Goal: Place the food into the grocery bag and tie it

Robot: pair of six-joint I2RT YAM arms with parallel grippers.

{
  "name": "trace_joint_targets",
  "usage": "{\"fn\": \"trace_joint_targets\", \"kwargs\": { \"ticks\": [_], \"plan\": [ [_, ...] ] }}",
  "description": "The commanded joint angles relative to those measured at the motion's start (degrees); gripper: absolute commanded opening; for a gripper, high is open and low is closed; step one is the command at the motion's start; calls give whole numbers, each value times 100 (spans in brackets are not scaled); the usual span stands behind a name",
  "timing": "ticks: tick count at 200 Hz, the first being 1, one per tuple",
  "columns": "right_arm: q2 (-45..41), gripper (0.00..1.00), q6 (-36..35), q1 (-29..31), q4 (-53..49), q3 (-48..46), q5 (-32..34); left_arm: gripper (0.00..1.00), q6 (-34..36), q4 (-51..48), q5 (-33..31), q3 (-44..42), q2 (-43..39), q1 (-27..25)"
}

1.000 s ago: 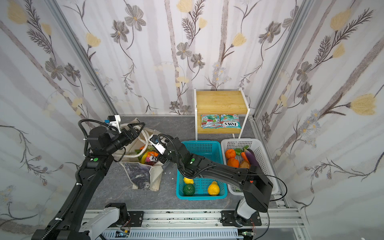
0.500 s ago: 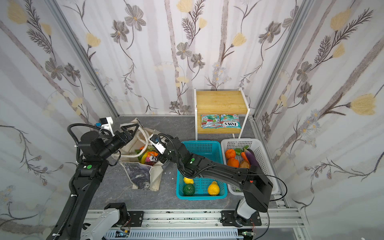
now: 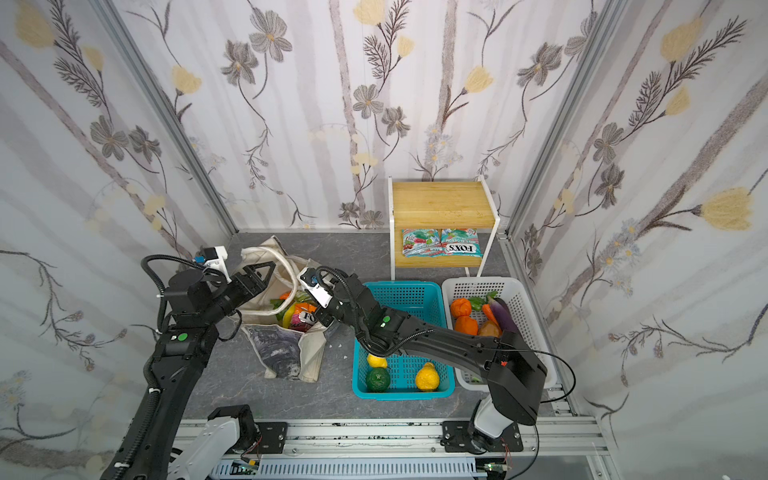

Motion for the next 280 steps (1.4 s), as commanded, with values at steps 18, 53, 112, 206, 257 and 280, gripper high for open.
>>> {"fn": "trace_joint_targets", "kwargs": {
  "ticks": [18, 53, 112, 206, 257, 280],
  "plan": [
    [6, 0, 53, 0, 159, 2, -125, 80, 330, 74, -703, 38, 320, -331],
    [-14, 0, 79, -6, 181, -45, -143, 85, 415, 238, -853, -70, 569, -407],
    [-10, 0, 156, -9, 159, 11, -334, 89, -251, 1648, -290, -389, 1098, -548],
    [-231, 0, 521, -182, 309, -148, -588, 0, -224, 1924, -340, -229, 1154, -553],
    [-412, 27, 688, -325, 148, -93, -1193, 0, -204, 1859, -362, -87, 610, -562],
    [-508, 40, 824, -442, 202, -109, -1214, 0, -24, 1859, -378, -127, 521, -562]
  ]
}}
